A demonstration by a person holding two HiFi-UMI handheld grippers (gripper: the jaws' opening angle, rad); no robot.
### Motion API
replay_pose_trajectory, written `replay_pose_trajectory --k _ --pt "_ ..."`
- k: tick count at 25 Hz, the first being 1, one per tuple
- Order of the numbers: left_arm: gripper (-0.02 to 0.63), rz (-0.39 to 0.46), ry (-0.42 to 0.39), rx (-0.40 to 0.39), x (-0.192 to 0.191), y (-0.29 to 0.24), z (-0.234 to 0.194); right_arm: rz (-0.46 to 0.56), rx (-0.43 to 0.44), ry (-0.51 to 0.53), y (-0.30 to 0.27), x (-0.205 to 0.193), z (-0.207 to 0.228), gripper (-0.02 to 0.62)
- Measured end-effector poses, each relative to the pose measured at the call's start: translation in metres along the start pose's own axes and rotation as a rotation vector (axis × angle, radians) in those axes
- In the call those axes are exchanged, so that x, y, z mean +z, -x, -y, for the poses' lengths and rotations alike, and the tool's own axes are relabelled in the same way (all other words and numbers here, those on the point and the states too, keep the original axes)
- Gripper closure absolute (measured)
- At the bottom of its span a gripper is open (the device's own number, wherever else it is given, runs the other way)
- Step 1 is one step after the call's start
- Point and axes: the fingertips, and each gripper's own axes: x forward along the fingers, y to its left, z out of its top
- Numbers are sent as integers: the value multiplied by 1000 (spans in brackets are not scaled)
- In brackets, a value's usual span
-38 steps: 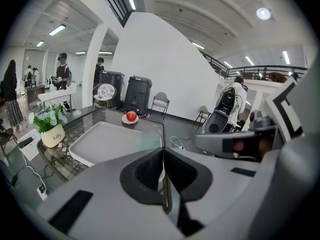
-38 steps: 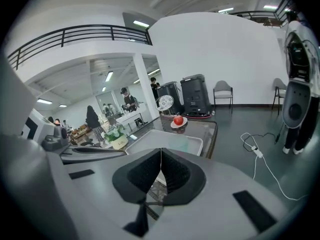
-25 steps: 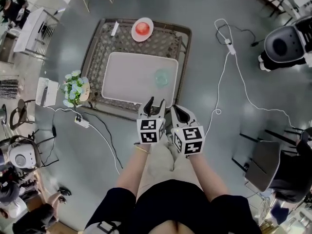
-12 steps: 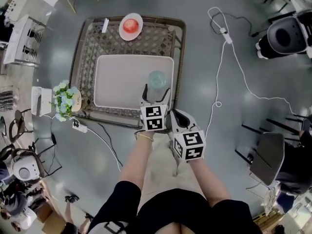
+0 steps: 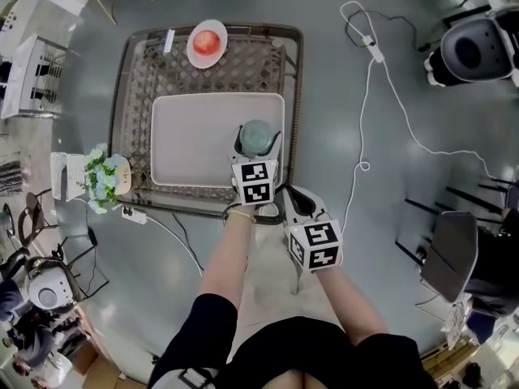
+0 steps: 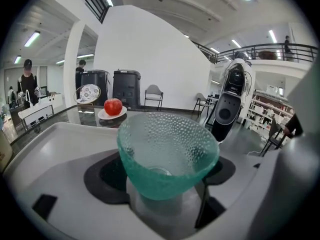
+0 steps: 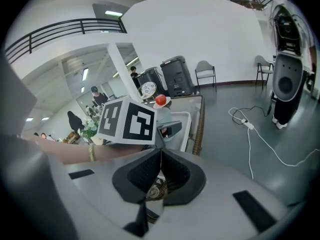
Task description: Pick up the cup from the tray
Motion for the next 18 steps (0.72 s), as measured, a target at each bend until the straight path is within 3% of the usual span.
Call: replay_pose_trajectory --k 18 --pt "213 12 -10 18 8 12 1 14 -8 7 11 4 6 584"
